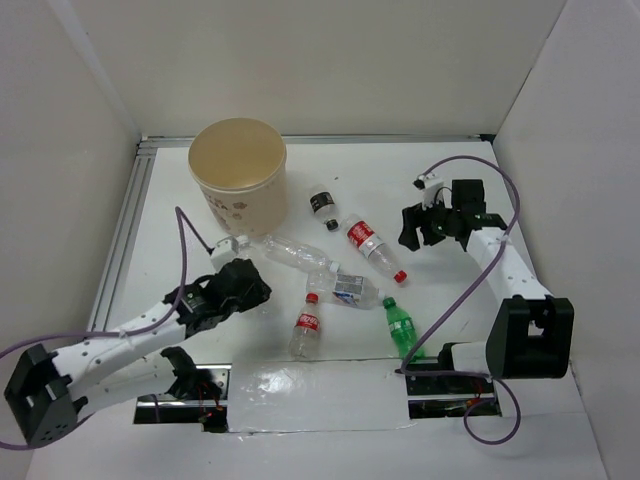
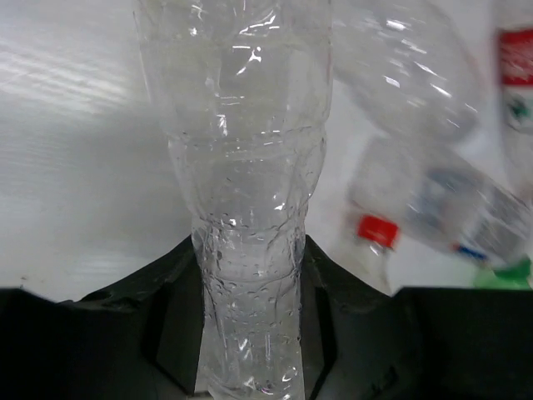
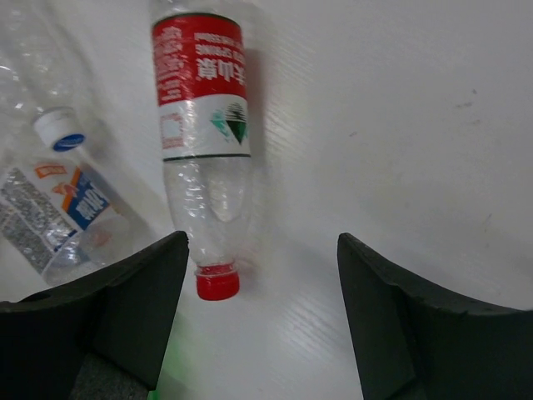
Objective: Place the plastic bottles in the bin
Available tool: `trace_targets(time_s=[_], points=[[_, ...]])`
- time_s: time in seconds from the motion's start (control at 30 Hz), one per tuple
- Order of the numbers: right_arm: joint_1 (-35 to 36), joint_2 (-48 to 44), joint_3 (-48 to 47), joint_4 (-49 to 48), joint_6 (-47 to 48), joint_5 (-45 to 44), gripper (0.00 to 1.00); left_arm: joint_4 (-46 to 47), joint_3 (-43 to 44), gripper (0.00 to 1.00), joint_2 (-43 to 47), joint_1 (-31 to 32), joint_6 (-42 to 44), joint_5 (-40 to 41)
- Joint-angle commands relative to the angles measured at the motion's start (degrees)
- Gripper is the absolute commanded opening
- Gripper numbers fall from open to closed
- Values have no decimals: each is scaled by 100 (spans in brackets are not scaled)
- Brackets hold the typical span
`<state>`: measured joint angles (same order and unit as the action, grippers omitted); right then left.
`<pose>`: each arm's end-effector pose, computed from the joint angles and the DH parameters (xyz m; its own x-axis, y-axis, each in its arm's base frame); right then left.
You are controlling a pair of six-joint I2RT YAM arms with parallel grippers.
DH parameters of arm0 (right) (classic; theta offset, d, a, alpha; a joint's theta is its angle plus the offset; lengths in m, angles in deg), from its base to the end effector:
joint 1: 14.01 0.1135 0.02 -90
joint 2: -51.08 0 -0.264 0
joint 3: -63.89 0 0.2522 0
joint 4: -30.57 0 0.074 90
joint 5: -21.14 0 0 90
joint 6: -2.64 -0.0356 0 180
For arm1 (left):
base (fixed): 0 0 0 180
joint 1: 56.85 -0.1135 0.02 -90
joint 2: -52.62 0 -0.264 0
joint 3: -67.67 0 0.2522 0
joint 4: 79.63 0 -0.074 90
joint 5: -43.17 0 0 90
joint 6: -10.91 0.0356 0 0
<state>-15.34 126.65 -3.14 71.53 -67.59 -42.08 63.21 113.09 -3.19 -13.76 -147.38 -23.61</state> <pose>0.2726 0.0097 0.2513 -0.6235 -0.2876 -0.7271 -0.5129 0.8523 0.1027 0.1496 -0.1207 0.2076 -0.6021 -0.6060 -0.5199 -0.3403 0.7838 -0.5195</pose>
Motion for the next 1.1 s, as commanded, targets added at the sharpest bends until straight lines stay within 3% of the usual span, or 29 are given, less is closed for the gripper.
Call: trace_targets(time_s=[0.0,0.13,0.23,0.3,0.4,0.43,0.63,0.77,0.93,1.0,1.07], points=[[159,-34,-429,119,282,801,78,238,665,6,684,629,1157,428],[632,316,-745,119,107,934,82,845,1490,6,1134,1175,2678,157],[966,650,-1053,119,-271,872,96,1222,2387,6,792,1228,3654,261],[1098,783,-1184,-39,-736,872,98,1486,2983,6,336,1088,4269,472],[1370,1143,-1361,-39,-896,680,99,2338,3467,6,-332,369,4711,779],[1424,1283,-1430,-39,-896,557,99,2662,3557,6,-499,-155,4711,859],[1547,1407,-1361,-162,-957,-199,99,2973,4294,9,-1615,-1750,4290,938],[1547,1671,-1361,-232,-957,-253,99,2806,4665,28,-2372,-2348,4298,790],[1662,2136,-1238,-566,-957,-552,99,2463,5017,69,-3111,-2674,4403,438],[1714,2322,-1185,-680,-957,-639,99,2393,5087,94,-3111,-2674,4403,385],[1766,2576,-1185,-751,-957,-762,99,2445,4922,100,-2963,-2605,4569,280]])
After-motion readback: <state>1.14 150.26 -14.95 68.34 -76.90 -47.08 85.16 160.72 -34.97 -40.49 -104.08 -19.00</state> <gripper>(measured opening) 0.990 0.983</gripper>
